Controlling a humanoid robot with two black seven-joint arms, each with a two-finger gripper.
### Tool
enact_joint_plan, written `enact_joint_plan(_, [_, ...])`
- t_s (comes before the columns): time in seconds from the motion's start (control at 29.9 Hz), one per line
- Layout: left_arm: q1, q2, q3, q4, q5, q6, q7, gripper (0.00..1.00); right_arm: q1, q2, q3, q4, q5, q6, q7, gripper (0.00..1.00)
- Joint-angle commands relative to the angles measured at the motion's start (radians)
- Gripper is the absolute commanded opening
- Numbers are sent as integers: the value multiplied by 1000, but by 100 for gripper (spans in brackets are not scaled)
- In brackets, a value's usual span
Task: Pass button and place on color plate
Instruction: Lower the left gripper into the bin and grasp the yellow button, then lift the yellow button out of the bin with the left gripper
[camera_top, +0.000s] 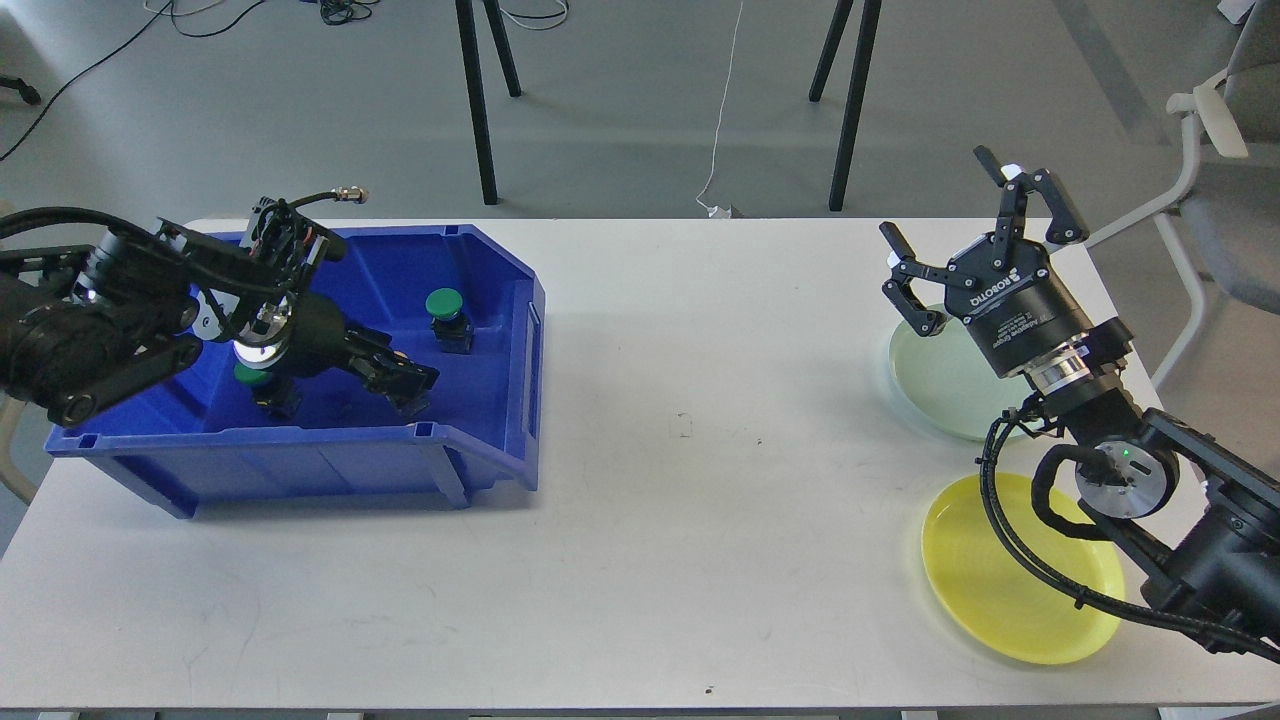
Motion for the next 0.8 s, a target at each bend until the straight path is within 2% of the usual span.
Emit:
enact_joint_plan(0.0, [2, 0, 0, 6, 8, -2, 0, 66, -2, 0, 0, 0, 0, 0, 0, 99])
enact_joint_plan(0.1, [2, 2, 1, 9, 16, -2, 0, 52, -3, 0, 0, 0, 0, 0, 0, 99])
enact_joint_plan(0.23, [2, 2, 1, 9, 51, -2, 0, 22, -6, 0, 0, 0, 0, 0, 0, 99])
enact_joint_plan(0.33, [2, 0, 0, 9, 82, -2, 0, 7, -6, 0, 0, 0, 0, 0, 0, 99])
enact_joint_plan(0.63, [-50, 60, -34, -1, 62, -12, 0, 3, -8, 0, 17, 1, 0, 0, 0, 99])
enact_joint_plan(0.77, [-88, 87, -178, -28, -37, -94, 0, 4, -8, 3, 40, 5, 2, 0, 0, 99])
